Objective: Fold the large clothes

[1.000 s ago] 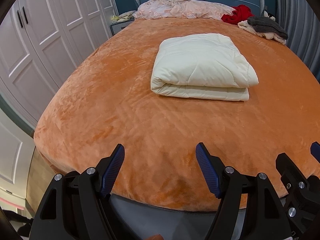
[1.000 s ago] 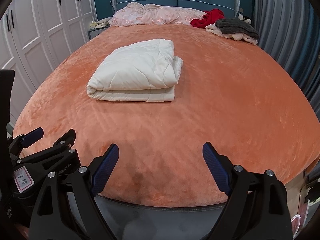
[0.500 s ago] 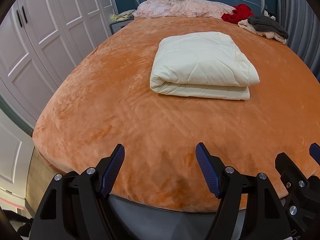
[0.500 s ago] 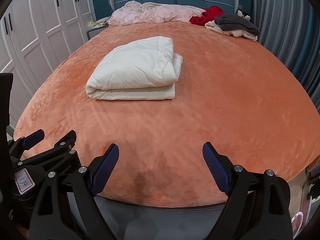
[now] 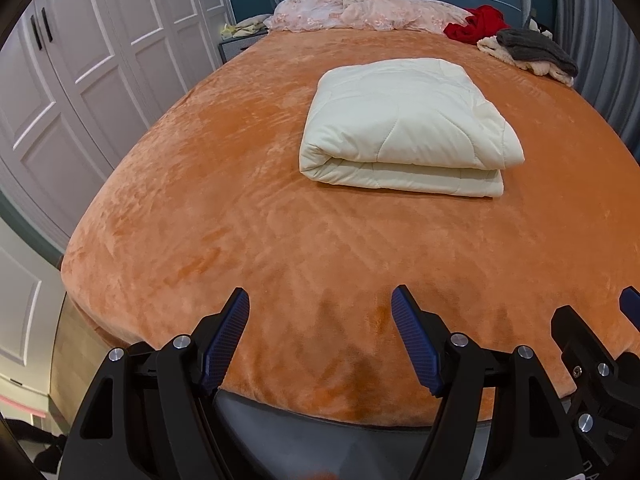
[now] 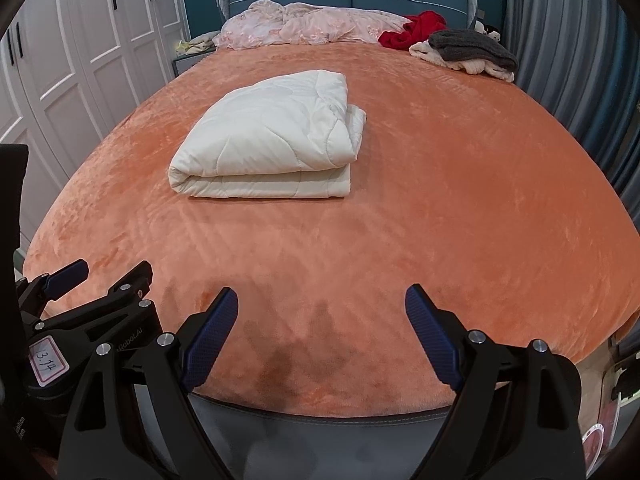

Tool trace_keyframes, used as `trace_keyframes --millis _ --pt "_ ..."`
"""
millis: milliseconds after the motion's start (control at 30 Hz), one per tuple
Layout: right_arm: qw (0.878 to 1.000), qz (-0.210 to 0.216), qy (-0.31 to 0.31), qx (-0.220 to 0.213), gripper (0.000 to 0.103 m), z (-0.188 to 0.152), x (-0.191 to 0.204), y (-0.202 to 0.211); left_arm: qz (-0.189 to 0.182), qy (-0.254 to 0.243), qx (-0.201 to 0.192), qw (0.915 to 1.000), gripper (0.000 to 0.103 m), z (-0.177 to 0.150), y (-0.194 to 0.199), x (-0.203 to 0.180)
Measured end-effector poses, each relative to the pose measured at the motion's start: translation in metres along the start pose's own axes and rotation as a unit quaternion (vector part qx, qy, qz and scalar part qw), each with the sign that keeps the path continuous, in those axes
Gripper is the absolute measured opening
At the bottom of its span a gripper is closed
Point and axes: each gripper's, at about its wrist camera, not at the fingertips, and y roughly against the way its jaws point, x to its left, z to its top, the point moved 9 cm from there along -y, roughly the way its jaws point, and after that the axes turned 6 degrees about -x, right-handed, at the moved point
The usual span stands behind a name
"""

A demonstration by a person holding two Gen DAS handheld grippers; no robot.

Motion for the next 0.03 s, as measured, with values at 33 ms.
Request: trace_keyframes --millis 33 --pt "1.0 -0.001 0.0 0.0 0.083 0.0002 0.0007 -0.0002 0.0 0.0 0.002 1.0 0.071 -0.0001 -0.0005 0.0003"
